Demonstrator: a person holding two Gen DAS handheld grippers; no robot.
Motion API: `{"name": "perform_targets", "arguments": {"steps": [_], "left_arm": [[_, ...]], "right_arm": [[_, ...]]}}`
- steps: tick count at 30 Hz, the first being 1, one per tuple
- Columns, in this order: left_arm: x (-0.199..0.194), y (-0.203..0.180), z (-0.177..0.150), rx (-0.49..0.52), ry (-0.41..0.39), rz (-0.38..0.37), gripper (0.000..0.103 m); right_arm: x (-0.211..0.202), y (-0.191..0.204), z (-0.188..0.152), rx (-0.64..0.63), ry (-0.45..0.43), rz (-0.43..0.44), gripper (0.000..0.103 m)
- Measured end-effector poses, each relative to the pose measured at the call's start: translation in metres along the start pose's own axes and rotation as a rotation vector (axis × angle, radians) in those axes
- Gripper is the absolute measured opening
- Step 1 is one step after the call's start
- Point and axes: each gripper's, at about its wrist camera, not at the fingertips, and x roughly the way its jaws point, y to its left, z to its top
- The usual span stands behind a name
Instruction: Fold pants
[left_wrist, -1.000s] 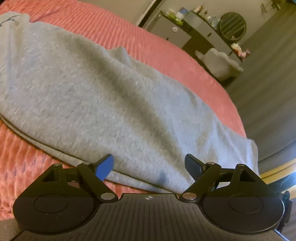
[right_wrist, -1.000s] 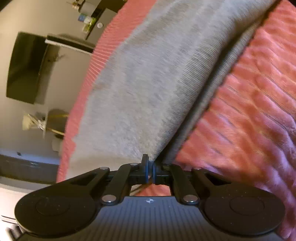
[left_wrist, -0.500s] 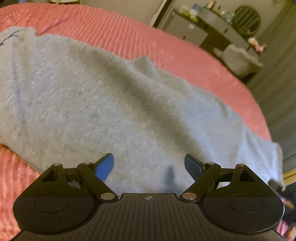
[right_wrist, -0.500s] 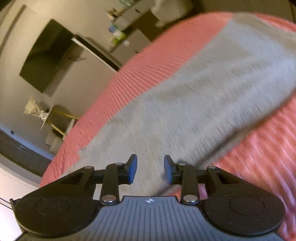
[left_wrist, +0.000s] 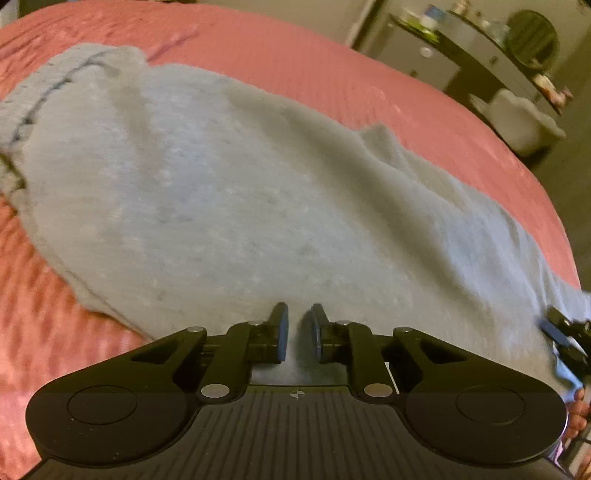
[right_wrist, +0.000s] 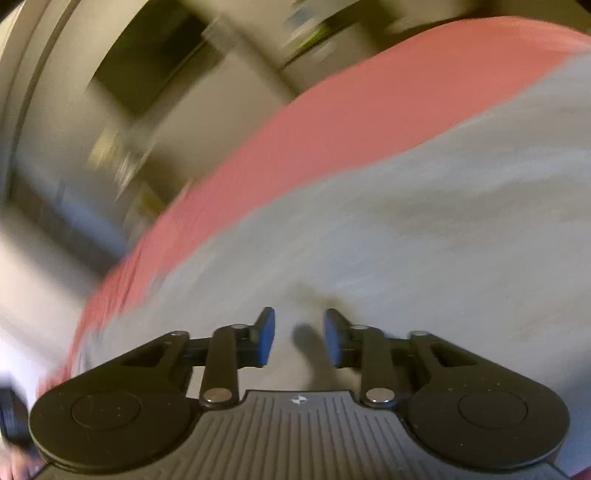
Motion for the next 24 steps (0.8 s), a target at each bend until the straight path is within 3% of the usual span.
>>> {"name": "perform_targets", "arguments": {"steps": [1, 2, 3, 6, 8, 9, 11, 14, 17, 18, 20, 22, 24], "left_arm": [[-0.003, -0.003, 0.003, 0.007, -0.013, 0.036, 0.028], [-0.010, -0.011, 0.006, 0.041, -0.045, 0.084, 0.047], [-0.015, -0.020, 0.009, 0.076, -0.084, 0.108, 0.058], [-0.023, -0.054, 0.023, 0.185, -0.175, 0.076, 0.062], [-0.017, -0.076, 0.039, 0.207, -0.199, 0.059, 0.062], [-0.012, -0.086, 0.047, 0.212, -0.196, 0.050, 0.061], [0.003, -0.102, 0.063, 0.208, -0.167, 0.029, 0.053], [0.027, -0.119, 0.081, 0.214, -0.105, -0.034, 0.039], [0.055, -0.137, 0.091, 0.274, -0.046, -0.056, 0.034], [0.070, -0.140, 0.093, 0.282, -0.008, -0.020, 0.022], [0.095, -0.137, 0.097, 0.272, 0.028, 0.052, 0.011], [0.111, -0.135, 0.103, 0.265, -0.014, 0.097, 0.003], [0.116, -0.140, 0.109, 0.291, -0.120, 0.160, 0.003]], "right_arm": [[-0.011, -0.020, 0.009, 0.052, -0.060, -0.110, 0.026], [-0.023, -0.041, 0.018, 0.086, -0.126, -0.237, 0.004], [-0.033, -0.057, 0.022, 0.115, -0.170, -0.242, 0.000], [-0.052, -0.087, 0.023, 0.364, -0.277, -0.168, 0.002], [-0.049, -0.080, 0.024, 0.313, -0.275, -0.196, 0.004], [-0.048, -0.074, 0.024, 0.259, -0.272, -0.224, 0.005], [-0.042, -0.060, 0.022, 0.164, -0.270, -0.249, 0.022], [-0.042, -0.057, 0.025, 0.136, -0.275, -0.206, 0.043], [-0.036, -0.059, 0.028, 0.134, -0.277, -0.207, 0.045], [-0.036, -0.059, 0.028, 0.137, -0.278, -0.208, 0.045], [-0.034, -0.061, 0.030, 0.146, -0.278, -0.200, 0.046], [-0.036, -0.062, 0.025, 0.157, -0.282, -0.191, 0.047], [-0.038, -0.063, 0.023, 0.162, -0.285, -0.187, 0.047]]}}
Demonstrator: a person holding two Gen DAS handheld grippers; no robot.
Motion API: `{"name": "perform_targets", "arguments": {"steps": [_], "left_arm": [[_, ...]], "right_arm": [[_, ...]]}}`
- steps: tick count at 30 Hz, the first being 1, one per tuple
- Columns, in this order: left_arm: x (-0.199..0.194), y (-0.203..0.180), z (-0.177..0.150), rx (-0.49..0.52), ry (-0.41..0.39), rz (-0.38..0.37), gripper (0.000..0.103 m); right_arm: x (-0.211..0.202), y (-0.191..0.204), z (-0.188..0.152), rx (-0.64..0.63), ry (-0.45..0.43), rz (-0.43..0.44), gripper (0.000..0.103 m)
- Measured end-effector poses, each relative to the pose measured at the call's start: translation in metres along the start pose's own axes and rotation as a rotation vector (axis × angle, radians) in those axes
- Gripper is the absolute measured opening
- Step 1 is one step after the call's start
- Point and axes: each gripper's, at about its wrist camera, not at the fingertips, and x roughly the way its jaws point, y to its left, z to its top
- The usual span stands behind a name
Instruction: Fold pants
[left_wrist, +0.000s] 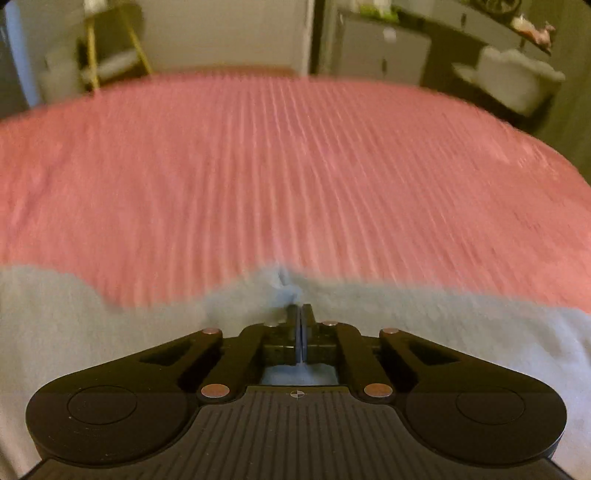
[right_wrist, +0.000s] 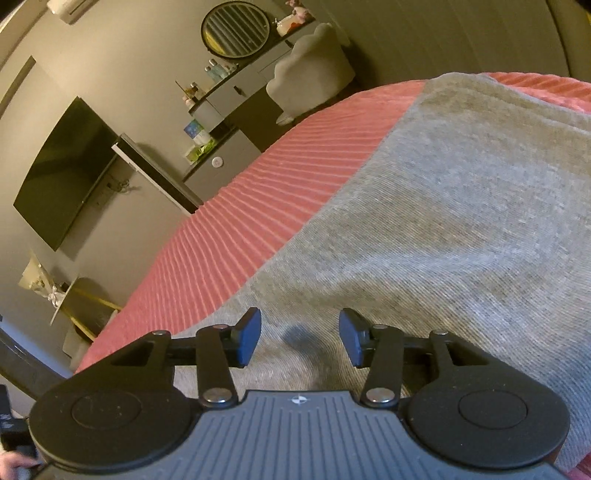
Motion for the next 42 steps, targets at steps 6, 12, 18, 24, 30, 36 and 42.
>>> {"name": "perform_targets", "arguments": {"steps": [6, 12, 18, 24, 30, 36, 42], "left_arm": [[-0.027, -0.006, 0.007, 0.004, -0.033, -0.032, 0.027], [-0.043, -0.003, -0.023, 0.138, 0.028, -0.049, 0.030], [-0.008, -0.021, -0.027, 0.171, -0.043, 0.223, 0.029], [-0.082, -0.070, -0.065, 0.083, -0.201, 0.064, 0.091], [-0.108, -0.106, -0.136, 0.129, -0.131, -0.067, 0.092], [-0.116, -0.063, -0.141, 0.024, -0.071, -0.136, 0.091], [-0.117, -0.030, -0.159, -0.141, -0.070, -0.234, 0.095]], "right_arm": [[0.001, -0.001, -0.002, 0.002, -0.002, 0.002, 0.048], [0.001, 0.001, -0.002, 0.001, -0.006, 0.003, 0.055], [0.001, 0.006, -0.004, -0.025, -0.010, -0.005, 0.056], [0.000, -0.002, 0.002, 0.038, -0.010, 0.021, 0.056], [-0.017, -0.007, 0.009, 0.040, -0.062, -0.014, 0.057], [-0.114, -0.049, 0.041, 0.163, -0.414, -0.505, 0.076], [-0.137, -0.109, 0.045, 0.433, -0.326, -0.528, 0.071]]}}
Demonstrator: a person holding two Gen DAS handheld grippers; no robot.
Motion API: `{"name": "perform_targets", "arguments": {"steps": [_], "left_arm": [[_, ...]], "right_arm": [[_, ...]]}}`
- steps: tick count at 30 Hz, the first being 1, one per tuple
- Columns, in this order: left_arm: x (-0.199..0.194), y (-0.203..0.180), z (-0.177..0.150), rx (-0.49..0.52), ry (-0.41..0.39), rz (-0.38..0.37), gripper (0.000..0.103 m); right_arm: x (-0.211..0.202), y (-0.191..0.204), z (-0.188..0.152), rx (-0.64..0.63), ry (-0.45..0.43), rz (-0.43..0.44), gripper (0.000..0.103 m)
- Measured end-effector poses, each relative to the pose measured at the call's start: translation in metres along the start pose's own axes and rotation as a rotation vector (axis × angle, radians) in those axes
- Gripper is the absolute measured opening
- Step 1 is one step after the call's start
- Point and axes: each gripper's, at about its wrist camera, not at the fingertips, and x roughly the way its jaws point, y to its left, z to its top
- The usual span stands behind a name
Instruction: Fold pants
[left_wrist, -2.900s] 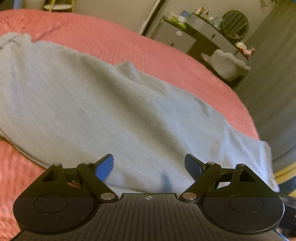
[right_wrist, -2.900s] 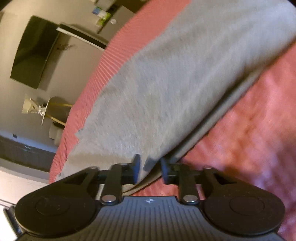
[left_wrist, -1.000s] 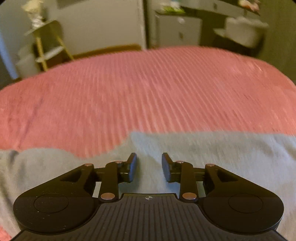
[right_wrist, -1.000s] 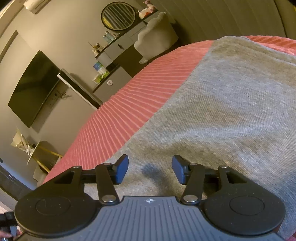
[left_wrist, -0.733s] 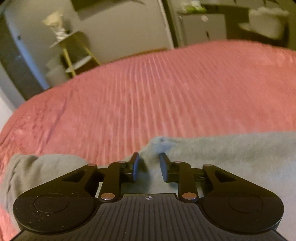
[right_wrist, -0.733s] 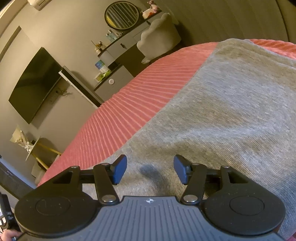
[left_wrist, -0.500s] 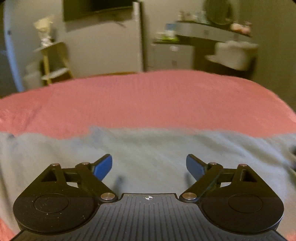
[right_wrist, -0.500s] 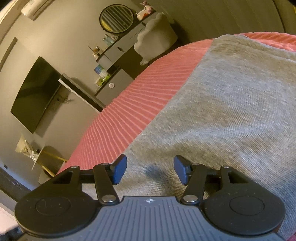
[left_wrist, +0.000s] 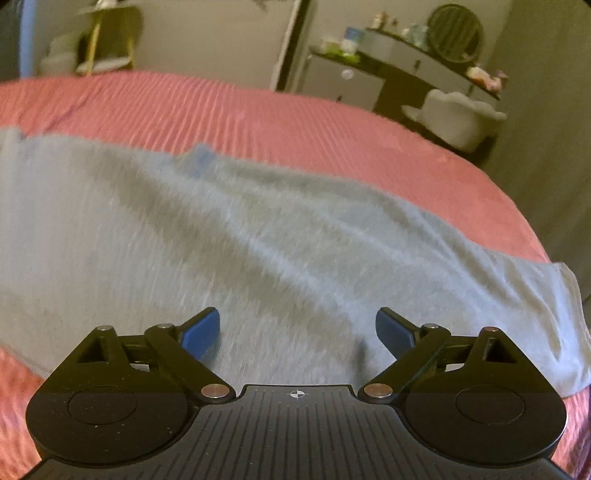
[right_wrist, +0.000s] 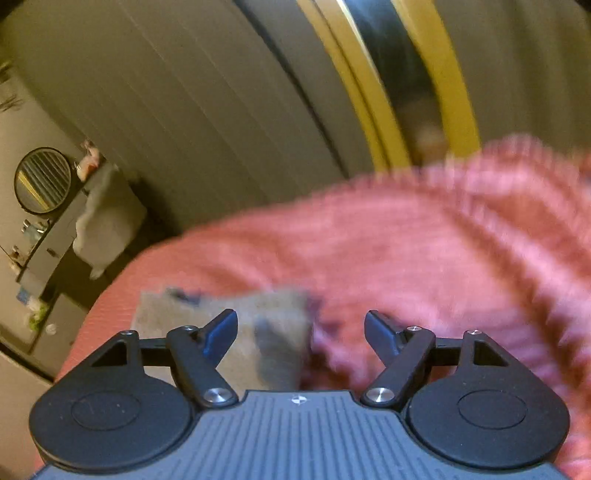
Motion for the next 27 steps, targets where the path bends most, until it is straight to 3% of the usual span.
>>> {"name": "perform_targets", "arguments": {"steps": [2, 7, 9, 12, 16, 20, 24, 26, 27], "left_arm": [[0.007, 0.003, 0.004, -0.057, 0.035, -0.011, 0.095], [0.009, 0.006, 0.001, -0.069, 0.037, -0.026, 0.095], [0.010, 0.004, 0.000, -0.062, 0.033, -0.020, 0.095], [0.012, 0.002, 0.000, -0.050, 0.032, -0.013, 0.095], [0.014, 0.002, -0.001, -0.038, 0.032, -0.012, 0.096], [0.014, 0.001, -0.001, -0.029, 0.034, -0.009, 0.096], [0.015, -0.001, -0.001, -0.019, 0.037, -0.003, 0.096], [0.015, -0.001, -0.002, -0.016, 0.038, -0.002, 0.096], [0.015, -0.001, -0.002, -0.015, 0.039, -0.003, 0.096]], "right_arm": [[0.010, -0.006, -0.002, 0.064, 0.060, 0.075, 0.052], [0.019, 0.010, -0.012, -0.040, 0.060, 0.061, 0.043], [0.020, 0.014, -0.014, -0.054, 0.029, 0.068, 0.011], [0.014, 0.020, -0.012, -0.067, -0.015, 0.132, 0.011], [0.002, 0.037, -0.018, -0.193, -0.131, 0.237, 0.011], [0.030, 0.042, -0.025, -0.210, -0.059, 0.099, 0.012], [0.030, 0.050, -0.025, -0.252, -0.039, 0.085, 0.022], [0.031, 0.049, -0.025, -0.247, -0.035, 0.079, 0.020], [0.032, 0.047, -0.026, -0.233, -0.029, 0.069, 0.012]]}}
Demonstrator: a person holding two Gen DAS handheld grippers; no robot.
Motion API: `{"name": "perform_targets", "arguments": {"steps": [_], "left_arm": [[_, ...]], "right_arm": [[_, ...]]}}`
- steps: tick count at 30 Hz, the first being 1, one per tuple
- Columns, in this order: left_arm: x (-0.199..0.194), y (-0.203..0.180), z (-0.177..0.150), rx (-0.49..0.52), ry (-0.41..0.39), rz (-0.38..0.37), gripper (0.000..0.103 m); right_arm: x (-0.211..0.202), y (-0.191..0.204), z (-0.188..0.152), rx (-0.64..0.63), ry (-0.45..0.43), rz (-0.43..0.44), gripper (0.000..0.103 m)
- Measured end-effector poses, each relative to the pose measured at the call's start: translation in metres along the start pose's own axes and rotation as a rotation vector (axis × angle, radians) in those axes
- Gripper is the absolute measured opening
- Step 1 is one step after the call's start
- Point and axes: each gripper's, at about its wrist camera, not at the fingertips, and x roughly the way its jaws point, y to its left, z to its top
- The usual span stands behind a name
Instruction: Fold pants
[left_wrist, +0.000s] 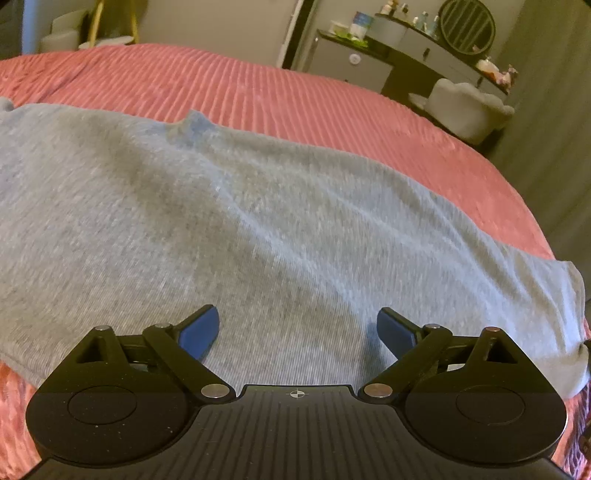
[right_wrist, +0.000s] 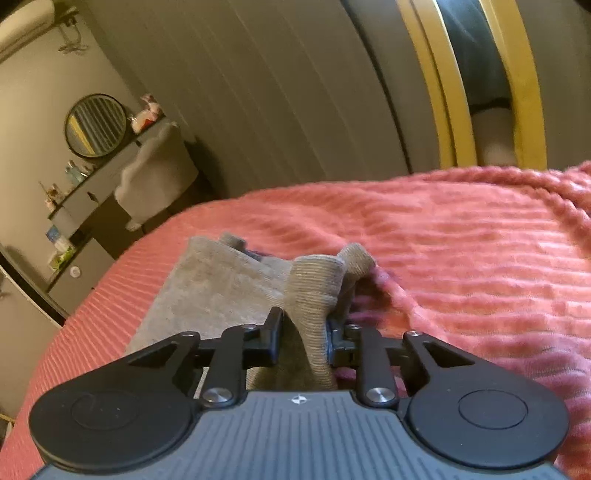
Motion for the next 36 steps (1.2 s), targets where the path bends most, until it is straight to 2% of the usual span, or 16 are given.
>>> {"name": "perform_targets", "arguments": {"steps": [3, 7, 8, 9, 12, 13, 16, 20, 21, 24, 25, 27, 30, 31, 33, 36], "left_arm": [[0.000, 0.001, 0.000, -0.002, 0.000, -0.002, 0.096], [0.002, 0.000, 0.000, -0.002, 0.000, 0.004, 0.097], [0.002, 0.000, 0.000, 0.001, 0.000, 0.007, 0.097], [0.002, -0.001, -0.001, 0.006, 0.000, 0.009, 0.097], [0.003, -0.001, -0.001, 0.010, 0.000, 0.011, 0.097], [0.003, -0.001, -0.001, 0.009, 0.001, 0.012, 0.097], [0.004, -0.003, -0.001, 0.018, 0.002, 0.017, 0.098], [0.005, -0.003, -0.001, 0.023, 0.002, 0.017, 0.098], [0.005, -0.002, -0.001, 0.020, 0.002, 0.014, 0.098], [0.005, 0.000, -0.001, 0.009, 0.004, 0.008, 0.098], [0.005, 0.000, -0.001, 0.008, 0.004, 0.007, 0.098], [0.005, 0.000, -0.001, 0.009, 0.004, 0.007, 0.098], [0.004, 0.000, -0.001, 0.007, 0.002, 0.007, 0.098], [0.005, 0.000, -0.001, 0.008, 0.001, 0.008, 0.098], [0.005, -0.001, -0.001, 0.008, -0.001, 0.010, 0.099], [0.004, 0.000, -0.001, 0.003, -0.003, 0.001, 0.099]], "right_arm": [[-0.017, -0.004, 0.006, 0.101, -0.021, 0.067, 0.009], [-0.083, 0.014, 0.018, 0.053, -0.247, 0.433, 0.009], [-0.087, 0.016, 0.017, 0.038, -0.271, 0.419, 0.009], [-0.082, 0.016, 0.018, 0.028, -0.249, 0.327, 0.009], [-0.040, -0.001, 0.017, 0.044, -0.058, -0.003, 0.009], [-0.024, -0.014, 0.014, 0.090, 0.033, -0.066, 0.009], [-0.020, -0.025, 0.016, 0.161, 0.059, -0.045, 0.009], [-0.048, -0.014, 0.022, 0.149, -0.075, 0.124, 0.009], [-0.047, -0.013, 0.022, 0.129, -0.072, 0.088, 0.009], [-0.015, -0.019, 0.013, 0.092, 0.103, -0.140, 0.011], [-0.014, -0.020, 0.012, 0.089, 0.098, -0.137, 0.013], [-0.023, -0.016, 0.021, 0.104, 0.064, -0.157, 0.036], [-0.048, -0.010, 0.021, 0.046, -0.129, -0.287, 0.054], [-0.054, -0.009, 0.021, 0.040, -0.165, -0.298, 0.054], [-0.056, -0.008, 0.021, 0.053, -0.151, -0.210, 0.055], [-0.047, 0.012, 0.010, 0.012, 0.019, 0.091, 0.054]]}}
